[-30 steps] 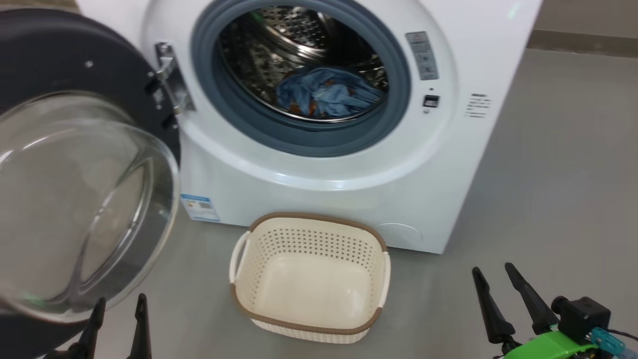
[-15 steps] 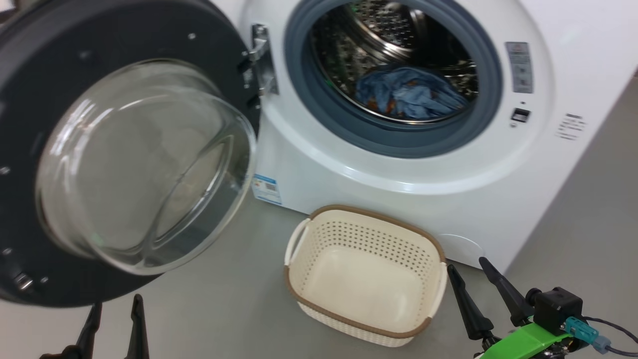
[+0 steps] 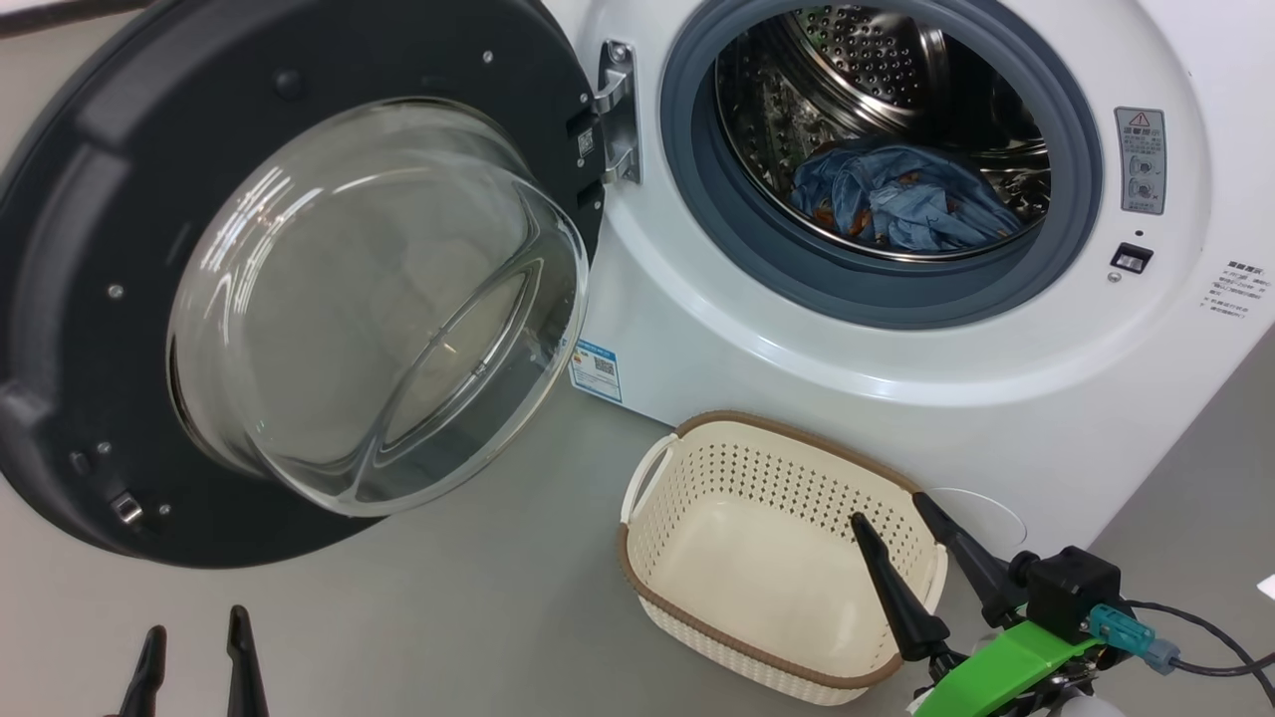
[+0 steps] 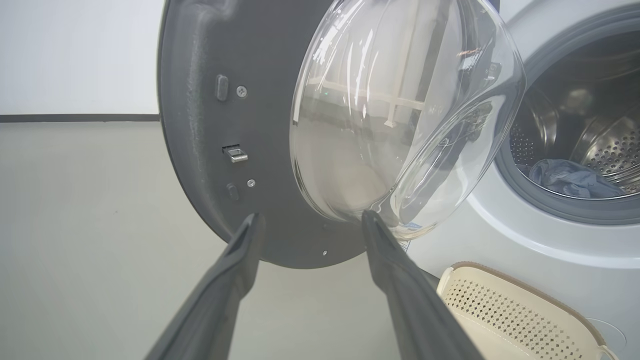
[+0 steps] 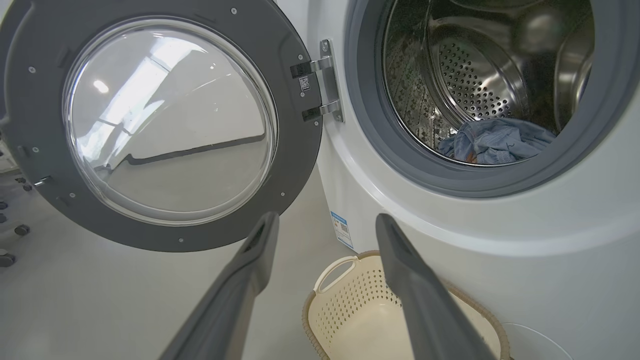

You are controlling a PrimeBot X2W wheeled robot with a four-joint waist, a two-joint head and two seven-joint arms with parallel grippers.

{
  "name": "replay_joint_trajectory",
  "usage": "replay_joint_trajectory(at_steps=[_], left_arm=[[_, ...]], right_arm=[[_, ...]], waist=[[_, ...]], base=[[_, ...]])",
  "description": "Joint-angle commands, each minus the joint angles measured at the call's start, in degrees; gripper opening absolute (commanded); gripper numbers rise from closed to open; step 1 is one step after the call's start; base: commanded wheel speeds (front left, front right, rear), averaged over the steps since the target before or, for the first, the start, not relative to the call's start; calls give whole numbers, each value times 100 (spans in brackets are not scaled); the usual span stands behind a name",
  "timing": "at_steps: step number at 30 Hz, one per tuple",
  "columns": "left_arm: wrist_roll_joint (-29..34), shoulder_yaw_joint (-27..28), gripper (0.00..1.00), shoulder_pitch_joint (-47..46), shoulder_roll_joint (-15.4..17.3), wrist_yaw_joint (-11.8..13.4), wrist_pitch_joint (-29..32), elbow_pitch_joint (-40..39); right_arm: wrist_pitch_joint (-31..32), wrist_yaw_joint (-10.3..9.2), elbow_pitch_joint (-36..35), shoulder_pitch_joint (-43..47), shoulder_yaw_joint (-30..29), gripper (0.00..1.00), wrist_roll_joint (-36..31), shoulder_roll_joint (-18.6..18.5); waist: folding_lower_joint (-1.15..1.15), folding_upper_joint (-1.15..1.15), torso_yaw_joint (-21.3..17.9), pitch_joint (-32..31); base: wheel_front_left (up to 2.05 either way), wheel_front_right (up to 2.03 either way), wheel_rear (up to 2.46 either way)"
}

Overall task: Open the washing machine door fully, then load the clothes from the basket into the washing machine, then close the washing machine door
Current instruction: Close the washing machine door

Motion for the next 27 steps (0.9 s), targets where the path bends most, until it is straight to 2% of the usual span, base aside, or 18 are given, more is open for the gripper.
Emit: replay_joint_trajectory(at_steps=[1, 10, 11, 12, 13, 14, 17, 22, 27], left_arm=[[-41, 207, 100, -84, 60, 42, -36, -180], [-176, 260, 100, -57, 60, 43, -36, -254], [-180, 286, 83, -66, 60, 36, -36, -288], [-201, 312, 51, -73, 60, 26, -36, -323], [-232, 351, 35, -84, 60, 14, -36, -369], [-267, 401, 0, -100, 60, 3, -36, -425], [-345, 542, 0, -144, 60, -35, -36, -573], [-234, 936, 0, -386, 102, -264, -36, -984], [-602, 1215, 0, -1069, 592, -402, -36, -1133]], right_arm=[[-28, 9, -101, -170, 137, 100, 67, -58], [-28, 9, -97, -102, 161, 100, 105, -80], [-28, 9, -101, -79, 151, 100, 107, -76], [-28, 9, -107, -52, 141, 100, 106, -68], [-28, 9, -113, -24, 128, 100, 105, -58], [-28, 9, -121, 4, 114, 100, 101, -47], [-28, 9, -136, 62, 67, 100, 96, -19], [-28, 9, -179, 200, -40, 100, 63, 37], [-28, 9, -201, 262, -136, 100, 37, 81]], waist=[[0, 0, 0, -6], [0, 0, -20, -32], [0, 0, -24, -37], [0, 0, -28, -42], [0, 0, -30, -45], [0, 0, -33, -47], [0, 0, -38, -53], [0, 0, -44, -34], [0, 0, -45, 4]], base=[[0, 0, 0], [0, 0, 0], [0, 0, 0], [0, 0, 0], [0, 0, 0], [0, 0, 0], [0, 0, 0], [0, 0, 0], [0, 0, 0]])
